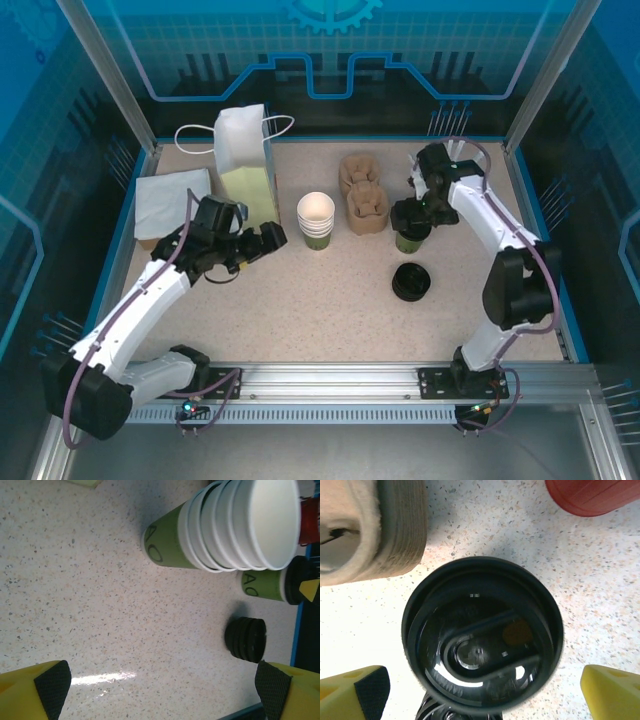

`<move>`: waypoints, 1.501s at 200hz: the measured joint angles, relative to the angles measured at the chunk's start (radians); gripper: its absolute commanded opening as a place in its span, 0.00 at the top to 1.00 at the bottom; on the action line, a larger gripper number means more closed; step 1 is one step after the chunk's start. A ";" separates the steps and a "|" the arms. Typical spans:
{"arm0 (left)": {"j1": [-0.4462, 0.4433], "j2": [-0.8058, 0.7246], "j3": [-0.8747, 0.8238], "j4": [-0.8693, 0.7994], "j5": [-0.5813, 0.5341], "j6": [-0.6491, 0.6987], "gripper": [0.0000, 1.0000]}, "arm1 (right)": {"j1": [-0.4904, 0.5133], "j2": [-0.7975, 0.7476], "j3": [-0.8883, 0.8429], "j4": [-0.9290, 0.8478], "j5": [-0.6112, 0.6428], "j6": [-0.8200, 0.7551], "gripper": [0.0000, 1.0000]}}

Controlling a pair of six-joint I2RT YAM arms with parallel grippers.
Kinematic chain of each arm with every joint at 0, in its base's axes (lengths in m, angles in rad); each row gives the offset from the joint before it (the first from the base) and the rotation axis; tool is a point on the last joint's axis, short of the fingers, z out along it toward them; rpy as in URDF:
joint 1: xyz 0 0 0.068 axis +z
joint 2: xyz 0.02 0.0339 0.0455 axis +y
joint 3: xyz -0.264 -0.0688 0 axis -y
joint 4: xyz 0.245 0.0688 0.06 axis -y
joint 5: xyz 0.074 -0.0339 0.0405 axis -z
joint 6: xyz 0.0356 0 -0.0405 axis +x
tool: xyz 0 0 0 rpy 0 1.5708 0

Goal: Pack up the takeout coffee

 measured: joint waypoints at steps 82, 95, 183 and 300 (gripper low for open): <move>0.299 0.039 0.465 -0.267 0.071 0.132 0.09 | 0.000 -0.369 -0.022 0.007 -0.014 0.004 0.01; 0.344 0.075 0.546 -0.295 0.072 0.151 0.12 | 0.000 -0.407 -0.029 0.016 -0.032 0.004 0.01; 0.416 0.536 1.055 -0.441 -0.046 0.332 0.26 | 0.000 -0.411 -0.106 0.020 -0.058 0.011 0.01; 0.343 0.964 1.452 -0.664 -0.286 0.457 0.25 | 0.000 -0.431 -0.164 0.025 -0.057 0.023 0.01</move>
